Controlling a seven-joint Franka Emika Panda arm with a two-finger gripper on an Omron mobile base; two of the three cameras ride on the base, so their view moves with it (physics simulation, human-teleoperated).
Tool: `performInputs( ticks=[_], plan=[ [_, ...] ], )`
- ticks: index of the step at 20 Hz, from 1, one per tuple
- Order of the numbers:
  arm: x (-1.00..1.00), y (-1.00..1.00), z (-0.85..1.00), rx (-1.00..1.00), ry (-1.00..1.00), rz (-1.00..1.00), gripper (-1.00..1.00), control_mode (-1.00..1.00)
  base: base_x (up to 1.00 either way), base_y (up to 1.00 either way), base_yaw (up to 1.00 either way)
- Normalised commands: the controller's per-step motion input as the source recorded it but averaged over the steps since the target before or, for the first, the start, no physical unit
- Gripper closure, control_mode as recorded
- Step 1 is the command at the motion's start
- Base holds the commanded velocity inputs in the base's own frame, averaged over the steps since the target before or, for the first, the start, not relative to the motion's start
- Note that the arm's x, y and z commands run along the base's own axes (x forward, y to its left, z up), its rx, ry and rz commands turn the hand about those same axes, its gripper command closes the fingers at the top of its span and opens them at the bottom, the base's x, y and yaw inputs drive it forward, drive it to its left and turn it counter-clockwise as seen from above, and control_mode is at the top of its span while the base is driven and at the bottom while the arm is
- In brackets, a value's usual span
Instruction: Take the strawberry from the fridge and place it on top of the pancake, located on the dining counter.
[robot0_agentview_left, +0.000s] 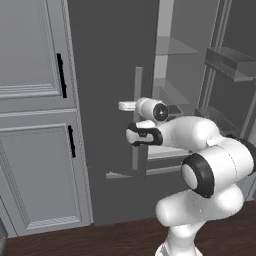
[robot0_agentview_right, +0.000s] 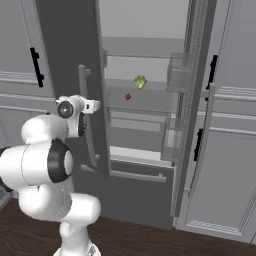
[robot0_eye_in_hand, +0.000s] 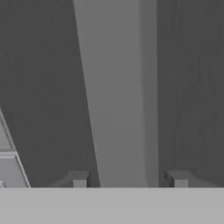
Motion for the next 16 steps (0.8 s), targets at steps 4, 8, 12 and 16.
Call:
performInputs(
  ticks=[4, 8, 12, 16],
  plan=[
    [-1.00, 1.00, 0.08, 0.01, 0.00, 0.00, 1.00, -1.00, 0.00, 0.00, 0.00],
    [-1.00, 1.00, 0.11, 0.00, 0.05, 0.00, 1.00, -1.00, 0.00, 0.00, 0.00],
    [-0.91, 1.00, 0.06, 0.01, 0.14, 0.00, 1.00, -1.00, 0.00, 0.00, 0.00],
    [-0.79, 1.00, -0.02, 0.04, 0.12, 0.00, 1.00, -1.00, 0.00, 0.00, 0.00]
  ],
)
